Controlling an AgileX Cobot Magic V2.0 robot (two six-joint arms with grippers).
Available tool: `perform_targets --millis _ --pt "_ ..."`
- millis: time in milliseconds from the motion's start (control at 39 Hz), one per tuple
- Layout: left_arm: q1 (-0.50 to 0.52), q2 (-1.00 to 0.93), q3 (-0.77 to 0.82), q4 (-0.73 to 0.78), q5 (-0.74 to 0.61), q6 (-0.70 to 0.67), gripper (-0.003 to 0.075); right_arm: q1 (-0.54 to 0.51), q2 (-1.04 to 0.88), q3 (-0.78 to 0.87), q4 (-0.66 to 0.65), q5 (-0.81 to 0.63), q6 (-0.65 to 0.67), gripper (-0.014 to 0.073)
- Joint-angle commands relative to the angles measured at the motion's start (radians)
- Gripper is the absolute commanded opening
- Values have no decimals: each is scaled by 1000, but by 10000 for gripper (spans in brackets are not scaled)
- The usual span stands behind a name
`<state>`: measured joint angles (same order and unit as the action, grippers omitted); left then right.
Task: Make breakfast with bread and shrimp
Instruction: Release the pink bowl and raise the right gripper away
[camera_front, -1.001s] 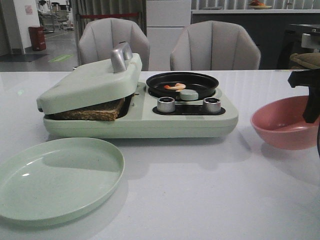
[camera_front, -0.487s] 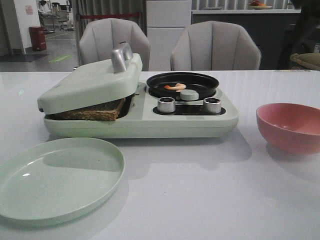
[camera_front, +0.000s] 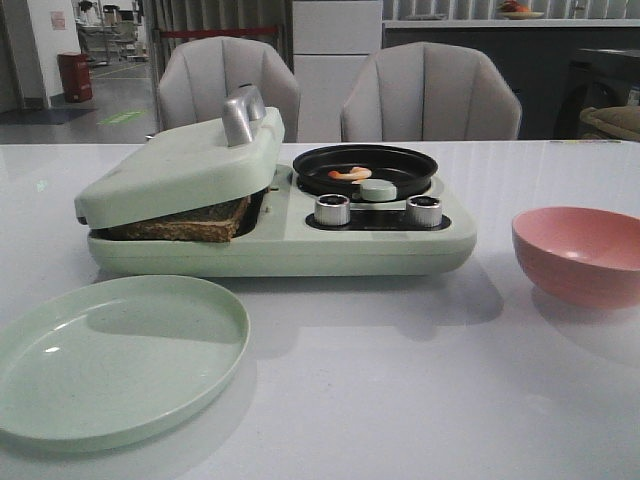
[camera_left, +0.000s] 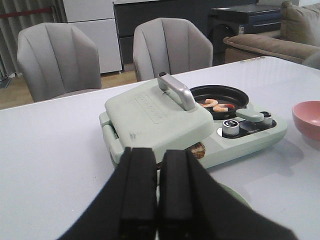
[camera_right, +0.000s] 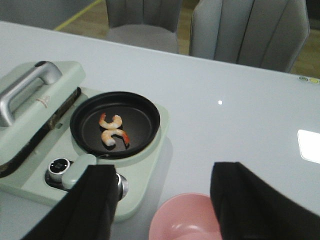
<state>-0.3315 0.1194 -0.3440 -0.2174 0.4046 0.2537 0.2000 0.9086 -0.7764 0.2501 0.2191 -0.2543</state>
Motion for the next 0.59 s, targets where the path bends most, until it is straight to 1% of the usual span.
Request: perform_targets --millis 0,77,205,385,564 --pt "-9 9 -28 -15 -88 -10 113 31 -103 61 18 -159 -9 512" --pt "-9 9 -28 -15 -88 -10 113 59 -171 131 18 -190 -9 512" --pt "-9 9 -28 -15 -88 -10 113 89 -293 236 16 -188 -9 512" --pt "-9 9 -28 -15 -88 -10 113 90 -507 379 16 -186 -9 512" --pt "-9 9 -28 -15 -88 -10 113 90 -644 484 16 -154 -9 512"
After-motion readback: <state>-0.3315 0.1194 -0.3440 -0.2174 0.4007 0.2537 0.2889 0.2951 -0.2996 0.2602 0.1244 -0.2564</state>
